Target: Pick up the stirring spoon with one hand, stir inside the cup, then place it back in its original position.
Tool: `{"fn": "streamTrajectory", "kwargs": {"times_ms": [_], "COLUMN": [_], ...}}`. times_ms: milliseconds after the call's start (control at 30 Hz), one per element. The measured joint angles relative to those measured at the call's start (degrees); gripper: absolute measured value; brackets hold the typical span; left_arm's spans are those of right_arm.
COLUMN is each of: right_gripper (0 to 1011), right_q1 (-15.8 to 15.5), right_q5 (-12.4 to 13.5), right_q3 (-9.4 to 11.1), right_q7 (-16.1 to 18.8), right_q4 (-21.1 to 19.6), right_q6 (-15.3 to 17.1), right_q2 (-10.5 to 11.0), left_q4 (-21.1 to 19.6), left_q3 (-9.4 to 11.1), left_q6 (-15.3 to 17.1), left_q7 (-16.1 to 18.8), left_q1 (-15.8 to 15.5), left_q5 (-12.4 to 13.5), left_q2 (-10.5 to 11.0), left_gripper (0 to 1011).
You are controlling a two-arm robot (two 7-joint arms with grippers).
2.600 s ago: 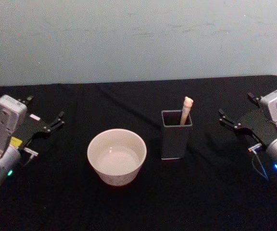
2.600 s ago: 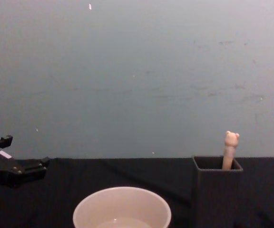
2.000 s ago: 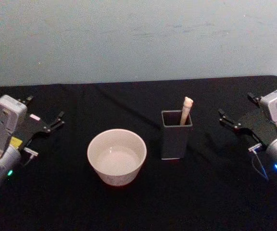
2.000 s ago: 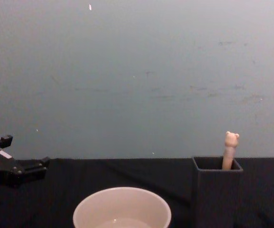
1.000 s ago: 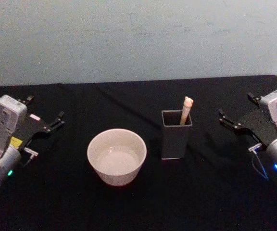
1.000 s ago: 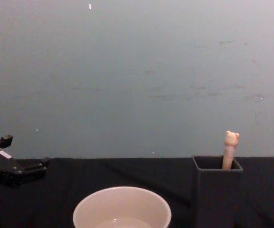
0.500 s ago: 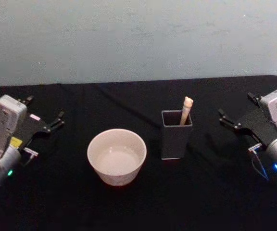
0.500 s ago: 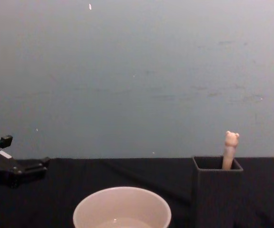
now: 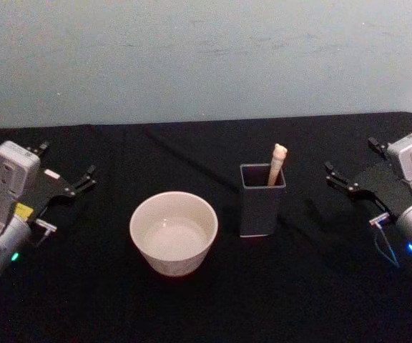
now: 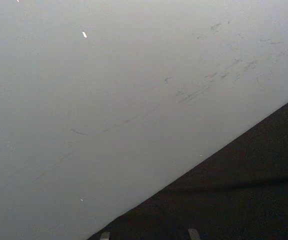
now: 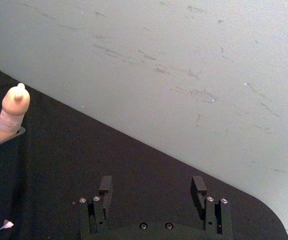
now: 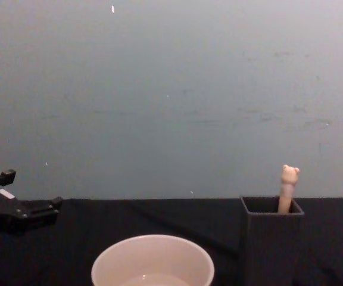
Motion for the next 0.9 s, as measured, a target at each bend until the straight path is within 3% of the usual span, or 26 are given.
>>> {"fn": "streamTrajectory", "kwargs": {"times_ms": [500, 600, 900], "right_gripper": [1000, 1000, 1000], "right_q1": [-0.99, -2.04, -5.33], "right_q5": [0.51, 1.86, 9.07], "right_q3": [0.96, 1.66, 3.74], "right_q7": [1.64, 3.60, 12.06], "right_q4": [-1.47, -3.38, -9.47], "right_q6": [0.02, 0.58, 3.82], "right_q2": [0.22, 0.65, 2.28], "left_q4": [0.00, 0.00, 0.00], "left_q3": [0.00, 0.00, 0.00], "left_q6": [0.00, 0.00, 0.00], "left_q7": [0.00, 0.00, 0.00], "left_q1": [0.00, 0.00, 0.00], "left_q5": [0.00, 0.00, 0.01], "left_q2": [0.00, 0.00, 0.00], "left_gripper": [1001, 1001, 1001]}}
